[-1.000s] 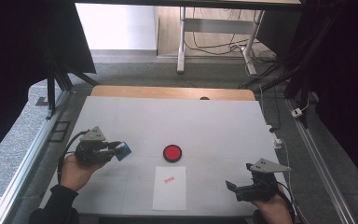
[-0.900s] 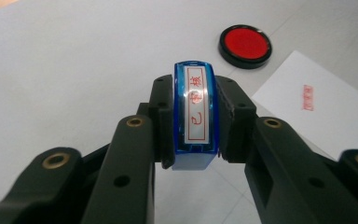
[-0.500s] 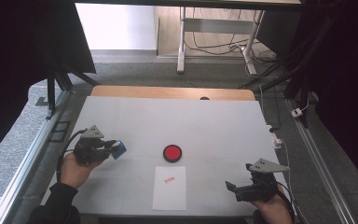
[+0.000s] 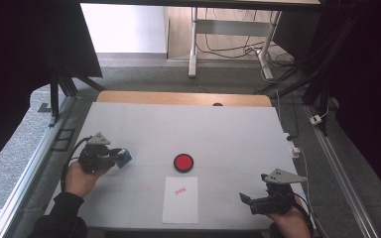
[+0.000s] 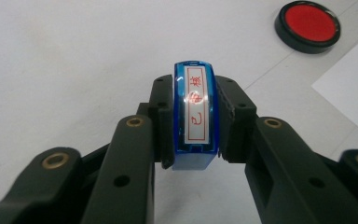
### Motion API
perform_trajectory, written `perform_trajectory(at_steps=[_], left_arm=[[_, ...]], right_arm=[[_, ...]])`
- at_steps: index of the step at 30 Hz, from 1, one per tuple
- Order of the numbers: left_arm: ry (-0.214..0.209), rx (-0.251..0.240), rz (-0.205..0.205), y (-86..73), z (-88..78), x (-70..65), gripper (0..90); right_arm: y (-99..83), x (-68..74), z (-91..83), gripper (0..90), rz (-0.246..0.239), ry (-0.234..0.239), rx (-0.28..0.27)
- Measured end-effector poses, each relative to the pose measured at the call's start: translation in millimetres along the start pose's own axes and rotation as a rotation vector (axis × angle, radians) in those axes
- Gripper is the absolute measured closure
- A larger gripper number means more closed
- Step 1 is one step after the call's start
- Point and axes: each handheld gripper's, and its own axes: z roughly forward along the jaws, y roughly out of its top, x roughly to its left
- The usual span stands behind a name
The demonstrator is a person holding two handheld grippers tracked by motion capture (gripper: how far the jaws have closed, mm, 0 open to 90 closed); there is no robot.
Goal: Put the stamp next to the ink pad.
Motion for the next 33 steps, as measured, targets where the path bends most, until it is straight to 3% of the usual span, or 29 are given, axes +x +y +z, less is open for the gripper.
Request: perform_trajectory(at_steps=[10, 21, 33], left_arm=[[-0.001, 0.025, -0.010, -0.9, 8.5, 4.2, 70.0], [-0.012, 0.092, -0.009, -2.6, 21.7, 4.6, 70.0], [-0.032, 0.100, -0.019, -3.3, 22.8, 4.7, 65.5]], right_arm=[[0.2, 0.7, 0.9, 0.0, -0.003, 0.001, 0.004], [0.4, 1.3, 1.2, 0.0, -0.008, -0.001, 0.010], [0.5, 1.4, 1.4, 0.0, -0.010, 0.001, 0.012]])
